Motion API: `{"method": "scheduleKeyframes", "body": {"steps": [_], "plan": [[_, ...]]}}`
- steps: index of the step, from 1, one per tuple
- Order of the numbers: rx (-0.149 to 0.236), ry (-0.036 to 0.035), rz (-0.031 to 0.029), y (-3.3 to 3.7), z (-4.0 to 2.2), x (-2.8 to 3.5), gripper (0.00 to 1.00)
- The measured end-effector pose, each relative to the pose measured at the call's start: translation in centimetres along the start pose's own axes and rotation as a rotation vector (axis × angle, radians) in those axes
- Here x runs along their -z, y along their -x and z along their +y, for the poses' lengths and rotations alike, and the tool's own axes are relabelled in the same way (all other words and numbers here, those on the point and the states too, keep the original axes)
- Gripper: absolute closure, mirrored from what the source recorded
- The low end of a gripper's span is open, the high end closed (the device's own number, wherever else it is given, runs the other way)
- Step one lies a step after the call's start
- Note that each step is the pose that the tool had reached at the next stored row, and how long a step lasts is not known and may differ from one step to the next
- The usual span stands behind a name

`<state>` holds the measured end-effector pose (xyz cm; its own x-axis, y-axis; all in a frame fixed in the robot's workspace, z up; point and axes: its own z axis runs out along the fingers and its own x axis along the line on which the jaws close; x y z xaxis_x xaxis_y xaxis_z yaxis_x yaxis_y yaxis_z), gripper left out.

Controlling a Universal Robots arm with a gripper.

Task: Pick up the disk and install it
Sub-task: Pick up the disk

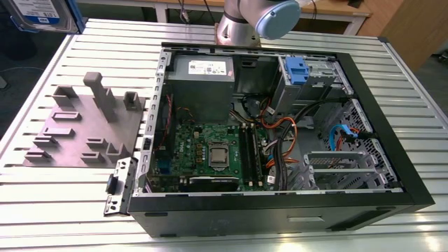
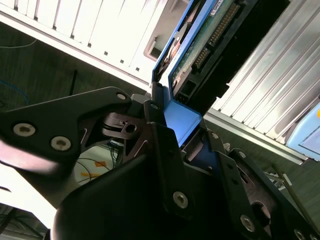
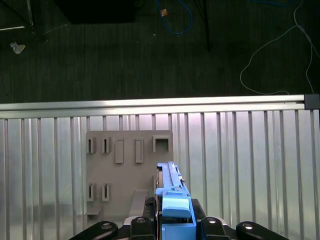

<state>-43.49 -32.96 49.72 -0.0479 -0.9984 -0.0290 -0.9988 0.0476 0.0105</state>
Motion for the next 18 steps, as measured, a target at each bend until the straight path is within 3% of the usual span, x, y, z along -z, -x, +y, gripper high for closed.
{"method": "scheduleKeyframes", "body": {"steps": [18], "plan": [[0.000, -0.0001, -0.0001, -0.27, -0.78, 0.01, 0.64]]}}
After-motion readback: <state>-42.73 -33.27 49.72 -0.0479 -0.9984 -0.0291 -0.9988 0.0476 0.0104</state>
